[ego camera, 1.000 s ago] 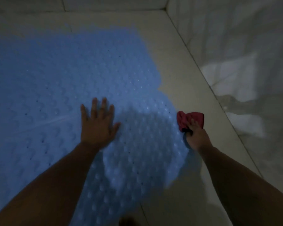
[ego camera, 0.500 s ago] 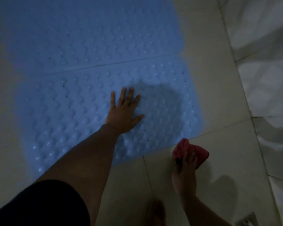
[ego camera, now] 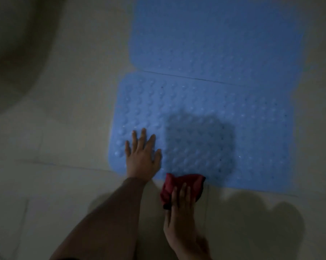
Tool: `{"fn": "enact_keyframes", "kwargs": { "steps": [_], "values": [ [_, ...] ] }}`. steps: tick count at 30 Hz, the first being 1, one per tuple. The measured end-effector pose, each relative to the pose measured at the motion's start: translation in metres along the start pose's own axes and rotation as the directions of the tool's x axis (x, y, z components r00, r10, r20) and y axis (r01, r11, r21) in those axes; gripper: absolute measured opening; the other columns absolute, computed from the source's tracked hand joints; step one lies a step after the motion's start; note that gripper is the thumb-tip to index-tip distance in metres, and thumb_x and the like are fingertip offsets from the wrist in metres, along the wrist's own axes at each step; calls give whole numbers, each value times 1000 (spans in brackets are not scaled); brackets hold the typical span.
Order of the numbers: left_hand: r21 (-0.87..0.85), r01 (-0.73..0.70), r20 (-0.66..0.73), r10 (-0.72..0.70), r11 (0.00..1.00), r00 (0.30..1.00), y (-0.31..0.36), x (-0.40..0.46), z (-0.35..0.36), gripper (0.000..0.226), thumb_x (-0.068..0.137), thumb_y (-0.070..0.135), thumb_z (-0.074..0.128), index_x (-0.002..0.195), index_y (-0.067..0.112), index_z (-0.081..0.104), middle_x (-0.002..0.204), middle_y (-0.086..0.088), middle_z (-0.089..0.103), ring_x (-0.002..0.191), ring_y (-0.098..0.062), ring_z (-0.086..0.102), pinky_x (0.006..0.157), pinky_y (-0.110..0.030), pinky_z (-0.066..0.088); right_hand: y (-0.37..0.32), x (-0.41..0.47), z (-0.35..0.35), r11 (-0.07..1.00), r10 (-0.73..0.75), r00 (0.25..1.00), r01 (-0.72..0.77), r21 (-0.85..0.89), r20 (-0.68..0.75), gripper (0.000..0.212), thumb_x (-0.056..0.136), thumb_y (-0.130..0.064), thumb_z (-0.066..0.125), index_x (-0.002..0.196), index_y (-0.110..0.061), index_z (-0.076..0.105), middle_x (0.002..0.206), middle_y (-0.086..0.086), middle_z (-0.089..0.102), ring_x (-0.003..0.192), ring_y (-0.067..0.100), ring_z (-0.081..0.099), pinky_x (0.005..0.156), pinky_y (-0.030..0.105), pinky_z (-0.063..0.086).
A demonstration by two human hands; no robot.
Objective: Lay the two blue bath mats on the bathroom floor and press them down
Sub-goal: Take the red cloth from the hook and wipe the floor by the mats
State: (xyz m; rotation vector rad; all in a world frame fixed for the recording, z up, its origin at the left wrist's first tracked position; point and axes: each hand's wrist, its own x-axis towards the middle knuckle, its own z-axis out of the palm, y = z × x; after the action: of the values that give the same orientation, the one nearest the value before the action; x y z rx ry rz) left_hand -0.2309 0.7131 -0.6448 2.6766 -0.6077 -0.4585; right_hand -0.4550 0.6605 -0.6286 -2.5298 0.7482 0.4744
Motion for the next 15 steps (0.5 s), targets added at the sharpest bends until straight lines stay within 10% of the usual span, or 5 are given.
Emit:
{"fn": "enact_keyframes", "kwargs": {
  "steps": [5,15],
  "values": [
    [-139,26,79,-15,990,997,-16,6,-23,65,94,58,34,144,23,56,159,-2,44,154,-27,27,118,-54,35,-26,2,16,884,-450,882,462,-69,140,69,84,-34,57,145,-4,49,162,18,29,152,39,20,112,59,34],
    [-133,387,-175,-406,912,897,-123,-53,-95,45,101,44,44,139,24,58,156,-2,47,157,-26,17,114,-52,39,-132,50,34,551,-682,588,804,-223,435,78,82,-50,48,145,-3,49,157,21,37,152,37,22,121,55,2]
  ]
}}
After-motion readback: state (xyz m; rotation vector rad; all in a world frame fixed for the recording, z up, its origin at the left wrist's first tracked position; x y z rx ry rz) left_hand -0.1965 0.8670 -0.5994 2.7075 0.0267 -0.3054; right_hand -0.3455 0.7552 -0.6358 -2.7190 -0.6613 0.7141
